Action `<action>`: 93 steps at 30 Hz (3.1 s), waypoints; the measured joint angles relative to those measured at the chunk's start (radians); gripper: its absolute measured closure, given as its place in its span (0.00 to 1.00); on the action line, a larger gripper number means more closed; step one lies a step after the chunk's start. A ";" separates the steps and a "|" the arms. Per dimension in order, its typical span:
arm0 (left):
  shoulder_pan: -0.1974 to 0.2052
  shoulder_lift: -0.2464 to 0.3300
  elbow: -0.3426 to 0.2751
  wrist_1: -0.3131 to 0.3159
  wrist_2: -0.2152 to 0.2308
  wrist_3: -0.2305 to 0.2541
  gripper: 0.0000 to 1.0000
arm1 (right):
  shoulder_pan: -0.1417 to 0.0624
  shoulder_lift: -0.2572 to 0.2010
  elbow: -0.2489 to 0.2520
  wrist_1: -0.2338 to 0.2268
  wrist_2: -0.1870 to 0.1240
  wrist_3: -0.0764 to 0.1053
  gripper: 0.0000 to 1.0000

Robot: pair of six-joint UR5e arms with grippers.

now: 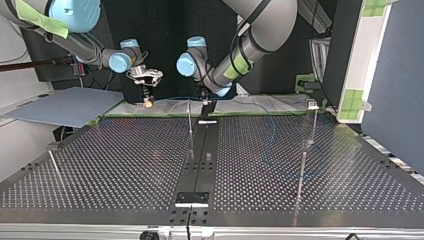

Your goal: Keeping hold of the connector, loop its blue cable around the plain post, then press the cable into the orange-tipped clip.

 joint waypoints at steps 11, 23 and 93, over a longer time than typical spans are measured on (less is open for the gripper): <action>0.004 0.000 0.013 0.000 -0.001 -0.025 1.00 | -0.001 0.000 -0.011 0.011 -0.001 0.000 1.00; 0.014 -0.001 0.013 0.033 0.034 -0.035 1.00 | -0.003 0.000 -0.017 0.006 -0.002 0.013 1.00; 0.149 -0.007 0.073 0.056 0.195 -0.078 1.00 | -0.048 0.002 -0.127 0.037 -0.005 0.045 1.00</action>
